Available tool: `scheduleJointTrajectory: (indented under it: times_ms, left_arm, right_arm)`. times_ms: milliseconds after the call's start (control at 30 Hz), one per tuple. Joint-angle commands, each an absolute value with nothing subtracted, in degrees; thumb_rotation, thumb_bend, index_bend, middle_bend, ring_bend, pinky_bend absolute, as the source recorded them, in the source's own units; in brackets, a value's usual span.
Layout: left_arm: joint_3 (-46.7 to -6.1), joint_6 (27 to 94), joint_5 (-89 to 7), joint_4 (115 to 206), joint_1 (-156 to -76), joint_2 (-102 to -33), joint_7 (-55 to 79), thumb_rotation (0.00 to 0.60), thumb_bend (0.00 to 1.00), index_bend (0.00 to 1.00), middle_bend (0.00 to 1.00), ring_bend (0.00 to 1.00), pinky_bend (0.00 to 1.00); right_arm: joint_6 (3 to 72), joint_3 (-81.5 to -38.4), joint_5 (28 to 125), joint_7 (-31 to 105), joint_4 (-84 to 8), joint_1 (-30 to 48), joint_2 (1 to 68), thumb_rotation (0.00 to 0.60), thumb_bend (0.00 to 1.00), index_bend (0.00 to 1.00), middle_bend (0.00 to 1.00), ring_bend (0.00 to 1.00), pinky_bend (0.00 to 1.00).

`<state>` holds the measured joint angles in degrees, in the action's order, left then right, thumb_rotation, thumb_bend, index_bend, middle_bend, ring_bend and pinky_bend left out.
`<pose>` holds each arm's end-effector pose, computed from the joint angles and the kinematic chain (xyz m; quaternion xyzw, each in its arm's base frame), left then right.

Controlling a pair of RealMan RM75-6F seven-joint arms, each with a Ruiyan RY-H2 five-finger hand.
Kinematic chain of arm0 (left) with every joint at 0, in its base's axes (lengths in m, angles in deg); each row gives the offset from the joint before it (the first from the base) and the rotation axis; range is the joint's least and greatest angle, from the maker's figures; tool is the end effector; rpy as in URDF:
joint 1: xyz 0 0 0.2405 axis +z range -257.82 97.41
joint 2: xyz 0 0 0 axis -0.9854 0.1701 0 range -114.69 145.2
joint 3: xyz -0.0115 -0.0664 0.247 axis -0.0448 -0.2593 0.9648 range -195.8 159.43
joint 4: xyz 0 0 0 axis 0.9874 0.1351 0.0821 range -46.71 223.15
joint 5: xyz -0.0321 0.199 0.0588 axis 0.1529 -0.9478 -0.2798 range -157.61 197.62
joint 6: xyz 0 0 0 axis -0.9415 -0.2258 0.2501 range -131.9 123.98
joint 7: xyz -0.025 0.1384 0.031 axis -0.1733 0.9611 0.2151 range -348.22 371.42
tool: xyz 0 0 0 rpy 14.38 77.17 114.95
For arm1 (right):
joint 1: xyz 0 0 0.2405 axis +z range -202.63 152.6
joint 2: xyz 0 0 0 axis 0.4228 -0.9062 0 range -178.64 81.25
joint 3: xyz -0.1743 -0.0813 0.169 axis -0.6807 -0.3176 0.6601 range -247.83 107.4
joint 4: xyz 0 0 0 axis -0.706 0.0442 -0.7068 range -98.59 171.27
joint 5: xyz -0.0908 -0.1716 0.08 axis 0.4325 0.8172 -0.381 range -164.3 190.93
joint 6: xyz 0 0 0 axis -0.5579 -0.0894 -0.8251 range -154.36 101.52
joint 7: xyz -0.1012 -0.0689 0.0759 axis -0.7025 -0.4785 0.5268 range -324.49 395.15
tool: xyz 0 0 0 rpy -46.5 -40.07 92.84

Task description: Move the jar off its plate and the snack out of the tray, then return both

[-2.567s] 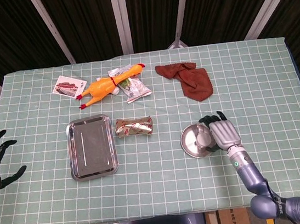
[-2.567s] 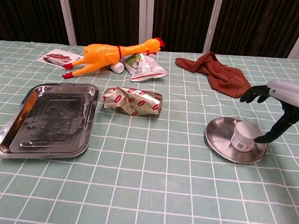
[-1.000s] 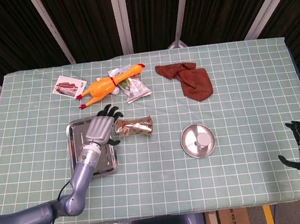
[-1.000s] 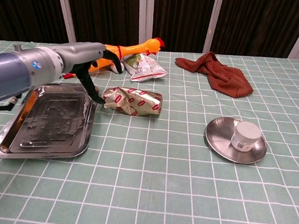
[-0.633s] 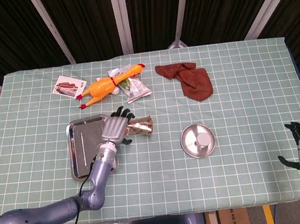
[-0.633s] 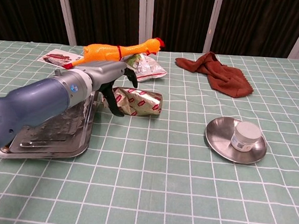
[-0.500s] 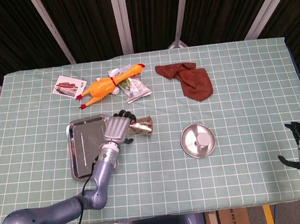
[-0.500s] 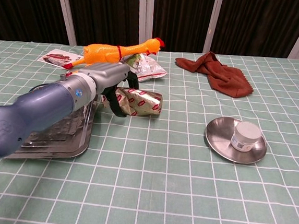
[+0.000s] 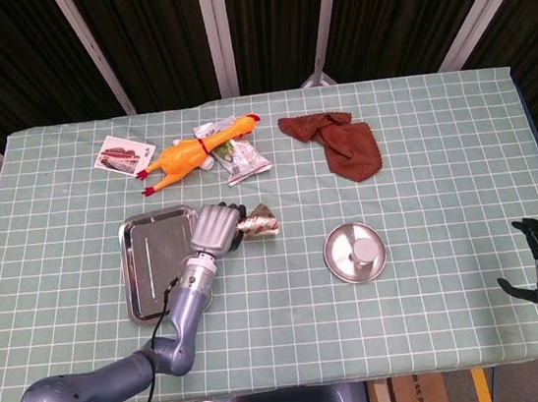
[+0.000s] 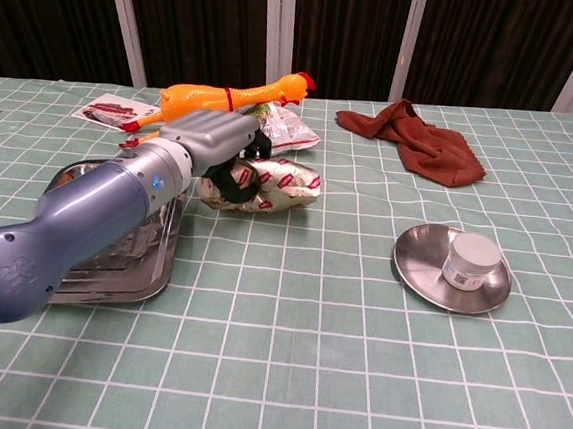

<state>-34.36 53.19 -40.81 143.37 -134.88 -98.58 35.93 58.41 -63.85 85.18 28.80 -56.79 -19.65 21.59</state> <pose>-0.0805 0.3868 -0.1003 -0.7269 -0.3186 -0.3956 0.4623 -0.3254 -0.1917 0.1415 0.5097 -0.4353 0.3606 0.6486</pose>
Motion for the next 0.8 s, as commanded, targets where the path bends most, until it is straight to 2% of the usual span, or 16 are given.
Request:
scheduleJointTrajectory:
  times_ms: [33, 200, 400, 500, 633, 800]
  left_arm:
    - [-34.86, 55.23, -44.29, 147.32, -134.18, -95.83, 31.08, 0.6, 0.65, 0.51, 0.54, 0.46, 0.61]
    - [-33.76, 59.09, -49.82, 159.18, -131.73, -86.12, 30.62, 0.6, 0.63, 0.51, 0.52, 0.44, 0.61]
    - [-29.6, 62.03, -52.62, 179.9, -123.95, -65.85, 32.16, 0.6, 0.62, 0.49, 0.5, 0.43, 0.6]
    - [-26.7, 64.9, -54.61, 185.16, -119.33, -57.38, 31.67, 0.6, 0.62, 0.49, 0.5, 0.43, 0.6]
    - [-22.67, 67.79, -58.02, 184.02, -113.99, -51.12, 26.47, 0.6, 0.61, 0.49, 0.49, 0.41, 0.59]
    - [-19.57, 68.93, -60.84, 176.24, -110.47, -51.33, 18.97, 0.6, 0.6, 0.49, 0.47, 0.39, 0.58]
  right_arm:
    - [58.3, -63.61, 84.93, 28.73, -56.8, -19.76, 21.68, 0.6, 0.15, 0.23, 0.19, 0.16, 0.0]
    - [58.25, -63.02, 84.33, 28.8, -56.94, -20.05, 21.71, 0.6, 0.15, 0.23, 0.19, 0.16, 0.0]
    - [58.28, -62.83, 84.6, 28.84, -57.5, -20.34, 21.69, 0.6, 0.15, 0.24, 0.19, 0.17, 0.0]
    - [58.02, -63.01, 85.01, 28.82, -57.85, -20.38, 21.82, 0.6, 0.15, 0.24, 0.19, 0.17, 0.0]
    - [57.74, -63.17, 85.4, 28.81, -58.2, -20.45, 21.95, 0.6, 0.15, 0.24, 0.19, 0.17, 0.0]
    - [57.61, -63.12, 85.6, 28.83, -58.23, -20.49, 22.16, 0.6, 0.15, 0.24, 0.19, 0.17, 0.0]
